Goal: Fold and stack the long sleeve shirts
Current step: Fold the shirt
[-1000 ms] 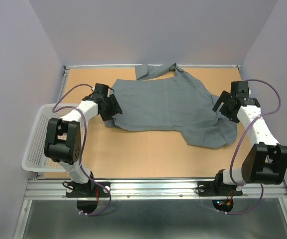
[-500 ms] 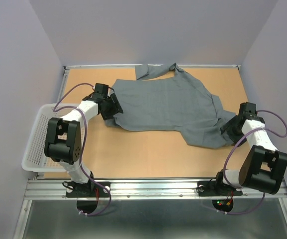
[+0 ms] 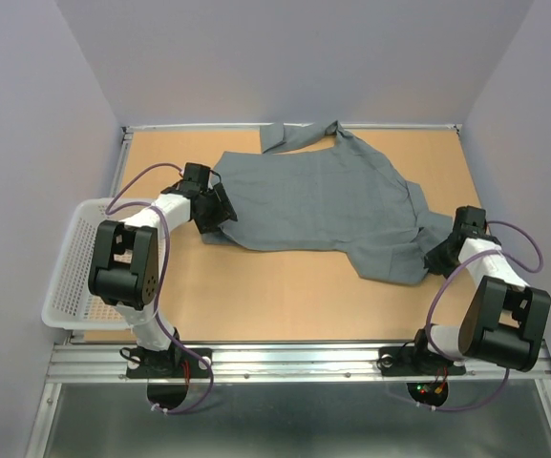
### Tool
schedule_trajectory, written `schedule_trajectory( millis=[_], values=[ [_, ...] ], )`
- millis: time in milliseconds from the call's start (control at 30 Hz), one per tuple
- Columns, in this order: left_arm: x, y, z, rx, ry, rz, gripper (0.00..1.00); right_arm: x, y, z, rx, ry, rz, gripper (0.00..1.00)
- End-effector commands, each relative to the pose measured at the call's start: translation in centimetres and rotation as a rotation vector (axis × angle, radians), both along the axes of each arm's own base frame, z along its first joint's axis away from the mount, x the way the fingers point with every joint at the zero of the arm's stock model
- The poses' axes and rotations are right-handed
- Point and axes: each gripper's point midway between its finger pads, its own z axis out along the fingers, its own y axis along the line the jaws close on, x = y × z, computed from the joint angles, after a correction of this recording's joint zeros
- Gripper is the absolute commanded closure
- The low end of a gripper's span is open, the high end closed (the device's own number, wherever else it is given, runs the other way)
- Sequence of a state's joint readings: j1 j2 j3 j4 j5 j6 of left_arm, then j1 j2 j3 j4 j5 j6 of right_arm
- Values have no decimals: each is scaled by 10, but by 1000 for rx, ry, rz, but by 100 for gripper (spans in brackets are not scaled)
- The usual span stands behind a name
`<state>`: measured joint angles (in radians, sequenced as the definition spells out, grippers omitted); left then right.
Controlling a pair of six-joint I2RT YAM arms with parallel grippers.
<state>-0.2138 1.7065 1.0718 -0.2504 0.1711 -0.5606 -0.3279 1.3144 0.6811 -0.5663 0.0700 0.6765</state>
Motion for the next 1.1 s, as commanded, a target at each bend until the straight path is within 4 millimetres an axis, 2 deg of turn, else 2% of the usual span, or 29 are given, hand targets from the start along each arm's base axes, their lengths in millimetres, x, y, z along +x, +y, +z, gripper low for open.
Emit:
schedule_trajectory(
  millis=[0, 67, 100, 167, 200, 267, 300, 333, 500, 533, 567, 600, 633, 667, 700, 767, 800, 833, 900, 967, 1000, 1067],
  values=[
    [-2, 5, -7, 16, 1, 1, 29, 22, -8, 26, -51, -128, 47, 95],
    [-3, 6, -11, 20, 11, 2, 29, 31, -10, 45, -69, -170, 85, 99],
    [-4, 7, -13, 25, 16, 2, 29, 41, -11, 61, -72, -200, 98, 99],
    [-4, 10, -15, 32, 18, 6, 29, 48, -11, 77, -73, -221, 117, 100],
    [-5, 11, -17, 36, 23, 11, 29, 55, -9, 86, -60, -245, 132, 99],
    [-6, 13, -21, 42, 29, 11, 29, 82, -12, 120, -66, -330, 151, 99],
    [-6, 13, -21, 42, 29, 11, 29, 82, -12, 116, -60, -316, 153, 99],
    [-6, 12, -22, 41, 33, 11, 29, 95, -12, 131, -58, -353, 163, 99],
    [-6, 13, -25, 43, 39, 12, 29, 138, -5, 152, -39, -393, 202, 96],
    [-6, 13, -25, 45, 40, 13, 29, 147, 3, 145, -27, -375, 222, 95],
    [-6, 13, -26, 46, 41, 14, 29, 160, 7, 156, -32, -398, 233, 94],
    [-7, 13, -27, 48, 45, 13, 29, 167, 11, 157, -32, -399, 244, 92],
    [-8, 13, -28, 46, 48, 16, 29, 176, 19, 145, -30, -369, 257, 87],
    [-7, 13, -28, 46, 48, 17, 29, 183, 23, 145, -35, -369, 266, 82],
    [-8, 13, -29, 46, 51, 18, 29, 191, 26, 148, -37, -379, 276, 72],
    [-8, 14, -29, 44, 49, 22, 29, 202, 34, 141, -36, -364, 300, 60],
    [-7, 14, -27, 44, 46, 24, 29, 209, 35, 136, -43, -353, 310, 46],
    [-6, 14, -26, 42, 45, 28, 29, 210, 35, 134, -42, -350, 317, 40],
    [-3, 15, -21, 39, 33, 42, 28, 212, 31, 138, -74, -353, 326, 28],
    [0, 18, -11, 35, 12, 61, 27, 211, 15, 144, -161, -343, 304, 21],
    [2, 21, -6, 35, 1, 71, 20, 208, 5, 151, -208, -343, 289, 17],
    [6, 26, 4, 40, -17, 87, 13, 204, -7, 156, -230, -345, 275, 15]
  ],
)
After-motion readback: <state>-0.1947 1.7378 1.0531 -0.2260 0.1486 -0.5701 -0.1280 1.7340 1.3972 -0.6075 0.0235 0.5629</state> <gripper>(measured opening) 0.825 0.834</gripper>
